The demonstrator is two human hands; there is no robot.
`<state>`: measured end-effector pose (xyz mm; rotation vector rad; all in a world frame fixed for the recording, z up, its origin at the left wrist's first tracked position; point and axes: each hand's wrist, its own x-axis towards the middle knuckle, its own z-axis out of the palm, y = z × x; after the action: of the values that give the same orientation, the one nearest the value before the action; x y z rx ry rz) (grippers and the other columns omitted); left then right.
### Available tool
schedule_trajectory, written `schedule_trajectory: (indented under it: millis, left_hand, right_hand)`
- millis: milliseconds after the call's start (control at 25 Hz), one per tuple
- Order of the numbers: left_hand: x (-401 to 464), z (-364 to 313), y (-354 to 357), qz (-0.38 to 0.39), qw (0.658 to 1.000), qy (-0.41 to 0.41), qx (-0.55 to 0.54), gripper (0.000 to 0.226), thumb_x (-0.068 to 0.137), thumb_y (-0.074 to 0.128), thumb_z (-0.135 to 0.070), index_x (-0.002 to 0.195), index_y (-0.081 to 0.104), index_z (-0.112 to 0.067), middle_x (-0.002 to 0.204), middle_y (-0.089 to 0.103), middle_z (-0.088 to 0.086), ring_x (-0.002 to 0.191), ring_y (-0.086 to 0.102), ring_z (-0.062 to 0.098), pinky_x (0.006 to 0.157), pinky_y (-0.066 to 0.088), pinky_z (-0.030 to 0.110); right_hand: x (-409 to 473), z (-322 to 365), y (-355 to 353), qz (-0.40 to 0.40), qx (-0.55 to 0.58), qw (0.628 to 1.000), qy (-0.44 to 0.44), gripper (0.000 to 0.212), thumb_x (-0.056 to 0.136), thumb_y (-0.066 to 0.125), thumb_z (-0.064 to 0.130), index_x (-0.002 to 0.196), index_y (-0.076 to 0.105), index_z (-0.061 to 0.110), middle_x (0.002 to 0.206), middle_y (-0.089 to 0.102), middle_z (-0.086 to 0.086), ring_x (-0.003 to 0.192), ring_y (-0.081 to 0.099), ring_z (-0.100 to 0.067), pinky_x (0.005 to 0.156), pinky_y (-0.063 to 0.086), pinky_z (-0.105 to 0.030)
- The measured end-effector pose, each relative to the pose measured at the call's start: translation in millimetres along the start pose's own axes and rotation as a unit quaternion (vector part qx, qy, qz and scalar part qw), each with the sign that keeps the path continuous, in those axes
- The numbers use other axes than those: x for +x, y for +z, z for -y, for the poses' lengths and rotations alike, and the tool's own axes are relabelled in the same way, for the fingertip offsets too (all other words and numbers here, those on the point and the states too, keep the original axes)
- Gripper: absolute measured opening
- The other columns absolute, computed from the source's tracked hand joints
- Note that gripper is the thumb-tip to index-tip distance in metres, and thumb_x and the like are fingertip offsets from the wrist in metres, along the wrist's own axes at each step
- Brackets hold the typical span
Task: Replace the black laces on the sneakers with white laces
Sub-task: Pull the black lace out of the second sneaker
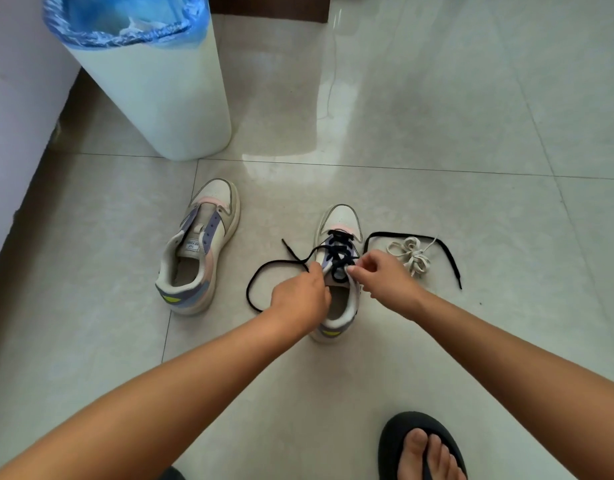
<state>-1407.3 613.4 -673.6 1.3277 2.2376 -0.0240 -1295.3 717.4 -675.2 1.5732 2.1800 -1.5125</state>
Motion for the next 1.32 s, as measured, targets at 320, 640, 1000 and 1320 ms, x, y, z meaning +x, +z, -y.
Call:
schedule_trajectory:
  millis: [320, 640, 1000, 1320]
  left_hand:
    - [6, 5, -6, -0.009, 0.998, -0.01, 0.062, 0.025, 0.095, 0.04, -0.015, 0.118, 0.041, -0.006, 0.112, 0.064, 0.013, 0.101, 0.062, 0.036, 0.063, 0.033, 0.031]
    - [15, -5, 24, -0.251, 0.953, 0.15, 0.084, 0.033, 0.065, 0.074, -0.043, 0.056, 0.06, -0.015, 0.051, 0.056, 0.0, 0.044, 0.056, 0.018, 0.036, 0.032, 0.018]
    - [31, 17, 27, -0.321, 0.912, 0.23, 0.106, 0.038, 0.072, 0.073, -0.033, 0.045, 0.052, -0.016, 0.042, 0.051, 0.001, 0.039, 0.052, 0.022, 0.048, 0.029, 0.021]
    - [34, 25, 26, -0.348, 0.908, 0.207, 0.109, 0.036, 0.079, 0.053, -0.04, 0.051, 0.054, -0.016, 0.047, 0.053, 0.0, 0.042, 0.054, 0.021, 0.047, 0.032, 0.022]
  right_hand:
    - [17, -2, -13, -0.156, -0.367, 0.887, -0.232, 0.013, 0.081, 0.062, 0.018, 0.079, 0.054, 0.009, 0.065, 0.053, -0.005, 0.058, 0.055, -0.027, 0.048, 0.04, -0.032]
    - [8, 10, 2, 0.028, 0.127, 0.988, 0.081, 0.014, 0.095, 0.05, 0.018, 0.084, 0.049, 0.01, 0.069, 0.055, -0.006, 0.055, 0.047, -0.016, 0.052, 0.04, -0.026]
    - [17, -13, -13, -0.226, -0.416, 0.784, -0.401, 0.019, 0.081, 0.05, 0.025, 0.086, 0.06, 0.009, 0.068, 0.057, -0.007, 0.055, 0.055, -0.027, 0.043, 0.04, -0.031]
    - [16, -24, -26, -0.023, -0.471, 0.764, -0.44, 0.024, 0.066, 0.076, -0.003, 0.08, 0.062, 0.01, 0.071, 0.059, -0.006, 0.06, 0.057, -0.027, 0.046, 0.041, -0.029]
